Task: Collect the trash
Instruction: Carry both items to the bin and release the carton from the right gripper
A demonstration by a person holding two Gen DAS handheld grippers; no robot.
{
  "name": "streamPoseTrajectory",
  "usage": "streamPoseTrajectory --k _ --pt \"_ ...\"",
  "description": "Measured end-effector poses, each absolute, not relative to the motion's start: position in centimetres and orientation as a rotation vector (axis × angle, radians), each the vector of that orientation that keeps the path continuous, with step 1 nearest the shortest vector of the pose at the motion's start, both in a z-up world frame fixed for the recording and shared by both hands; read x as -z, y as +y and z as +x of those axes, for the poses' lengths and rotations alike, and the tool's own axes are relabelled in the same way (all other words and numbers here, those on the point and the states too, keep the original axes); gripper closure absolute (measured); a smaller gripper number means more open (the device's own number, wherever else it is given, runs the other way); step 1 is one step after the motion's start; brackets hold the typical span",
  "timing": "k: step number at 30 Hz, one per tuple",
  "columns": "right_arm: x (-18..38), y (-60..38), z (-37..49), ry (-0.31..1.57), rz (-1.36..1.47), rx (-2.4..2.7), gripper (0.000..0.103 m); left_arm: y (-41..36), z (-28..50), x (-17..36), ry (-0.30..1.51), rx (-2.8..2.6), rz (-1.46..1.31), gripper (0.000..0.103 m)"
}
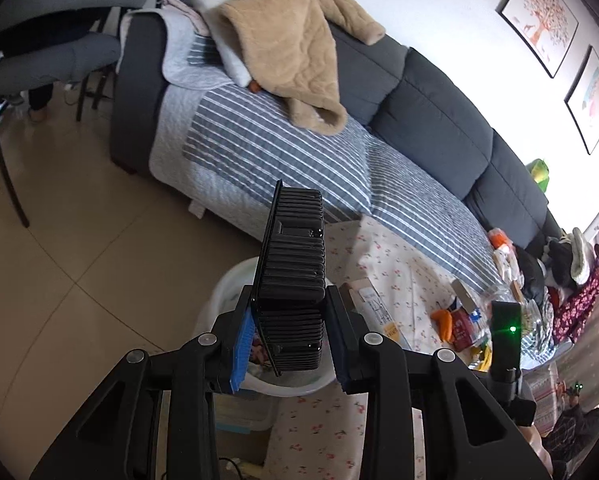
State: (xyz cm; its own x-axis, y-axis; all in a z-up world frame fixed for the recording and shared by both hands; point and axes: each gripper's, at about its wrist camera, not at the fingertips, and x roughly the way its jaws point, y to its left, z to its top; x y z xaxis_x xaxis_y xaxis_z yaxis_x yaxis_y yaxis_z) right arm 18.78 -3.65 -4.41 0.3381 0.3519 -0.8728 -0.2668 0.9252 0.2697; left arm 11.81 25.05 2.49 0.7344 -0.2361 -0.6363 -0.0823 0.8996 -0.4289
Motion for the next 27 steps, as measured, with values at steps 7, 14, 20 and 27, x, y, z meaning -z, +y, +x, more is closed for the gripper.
streamPoseTrajectory --k 7,14,20,27 --pt "6.9 1.7 21.9 1.18 0.05 -0.421 0.048 27.4 12.1 -1.5 0.772 0.056 -0.488 0.068" --pt "7.0 1.4 22.9 1.165 0.121 -0.447 0.037 27.1 13.0 -0.8 0.801 0.058 -0.48 0.067" --pt "6.2 -1.7 22.1 1.168 0.102 -0.387 0.036 24.9 14.2 0.0 0.843 0.069 -0.452 0.067" --pt "4.4 -7.5 19.8 1.152 0.091 -0.318 0.034 21.4 15.8 1.0 0.887 0.107 -0.398 0.067"
